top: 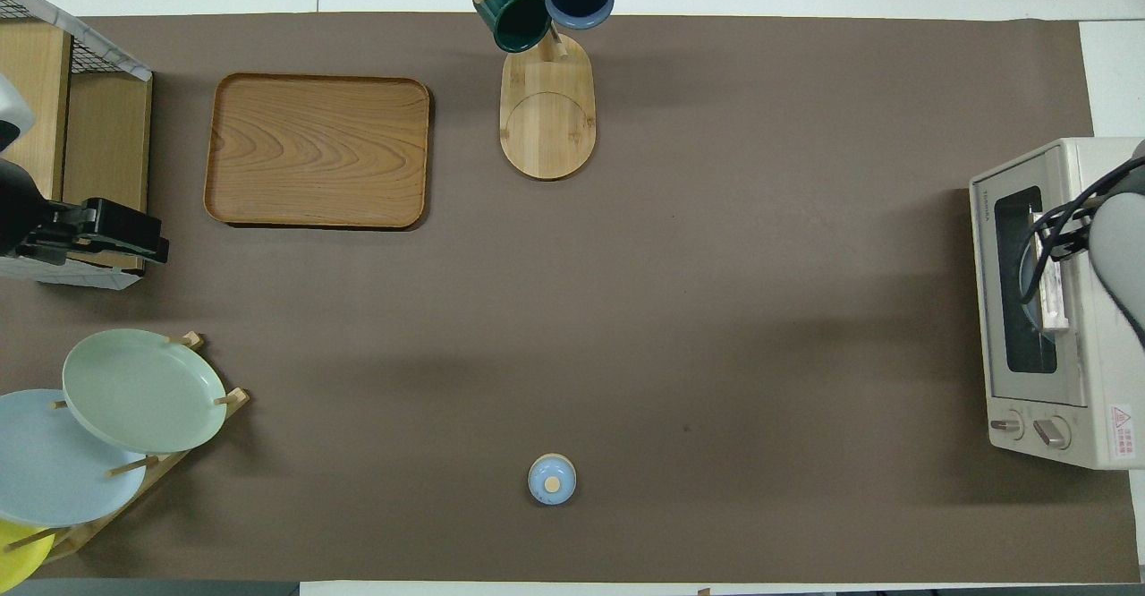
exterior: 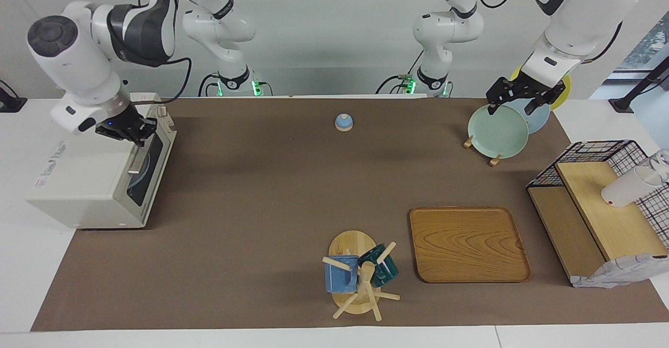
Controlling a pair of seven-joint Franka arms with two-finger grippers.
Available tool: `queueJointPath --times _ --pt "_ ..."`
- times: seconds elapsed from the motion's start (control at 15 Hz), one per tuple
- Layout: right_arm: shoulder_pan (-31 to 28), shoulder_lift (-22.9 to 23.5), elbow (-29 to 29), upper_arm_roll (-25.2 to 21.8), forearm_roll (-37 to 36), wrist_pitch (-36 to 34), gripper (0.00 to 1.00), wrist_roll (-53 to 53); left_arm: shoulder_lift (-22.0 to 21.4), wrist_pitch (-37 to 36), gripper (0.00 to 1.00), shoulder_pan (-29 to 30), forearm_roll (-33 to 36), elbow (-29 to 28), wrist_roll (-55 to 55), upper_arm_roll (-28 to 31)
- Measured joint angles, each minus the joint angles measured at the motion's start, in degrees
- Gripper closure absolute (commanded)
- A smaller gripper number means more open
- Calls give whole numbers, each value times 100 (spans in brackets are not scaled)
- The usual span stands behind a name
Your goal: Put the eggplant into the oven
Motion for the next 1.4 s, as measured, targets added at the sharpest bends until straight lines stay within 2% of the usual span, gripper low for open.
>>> queueJointPath --times 0.07,0.2,0.67,0.93,1.4 --pt "30 0 153 29 117 -91 81 115 0 0 0 0 0 0 0 0" --pt "103 6 229 98 203 -215 0 427 0 0 0 0 0 0 0 0" --pt "144 -41 282 159 226 -463 0 549 0 0 0 0 0 0 0 0" --pt "554 -226 259 -149 226 -525 0 557 0 0 0 0 0 0 0 0" --pt "681 -408 76 -321 226 -526 0 558 0 0 0 1 0 0 0 0"
